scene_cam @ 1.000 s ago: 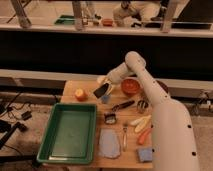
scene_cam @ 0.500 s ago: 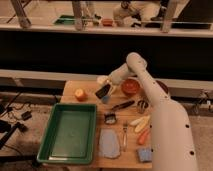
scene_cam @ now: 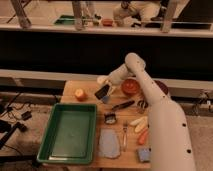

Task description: Place eraser in plastic cup

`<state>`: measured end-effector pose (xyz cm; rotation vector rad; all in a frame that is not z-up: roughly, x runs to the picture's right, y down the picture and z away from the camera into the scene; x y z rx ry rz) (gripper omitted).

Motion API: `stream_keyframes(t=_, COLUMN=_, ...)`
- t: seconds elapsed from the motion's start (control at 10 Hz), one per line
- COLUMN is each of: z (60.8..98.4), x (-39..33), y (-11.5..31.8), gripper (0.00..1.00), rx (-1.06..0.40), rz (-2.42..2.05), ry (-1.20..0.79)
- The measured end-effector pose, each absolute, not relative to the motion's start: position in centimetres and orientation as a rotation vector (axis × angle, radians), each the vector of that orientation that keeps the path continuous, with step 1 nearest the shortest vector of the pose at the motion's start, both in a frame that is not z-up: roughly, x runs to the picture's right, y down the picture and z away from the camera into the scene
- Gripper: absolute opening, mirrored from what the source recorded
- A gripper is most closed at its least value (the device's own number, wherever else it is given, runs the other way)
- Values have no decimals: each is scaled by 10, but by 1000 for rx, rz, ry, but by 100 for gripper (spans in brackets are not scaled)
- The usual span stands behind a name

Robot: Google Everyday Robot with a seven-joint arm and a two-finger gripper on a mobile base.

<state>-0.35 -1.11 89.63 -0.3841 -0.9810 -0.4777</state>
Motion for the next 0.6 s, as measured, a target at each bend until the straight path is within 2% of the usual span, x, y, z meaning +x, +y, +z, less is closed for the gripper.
stream_keyframes(t=0.6, z=899, x=-9, y=-15, gripper=0, rx=-392, rz=-487, ry=-982)
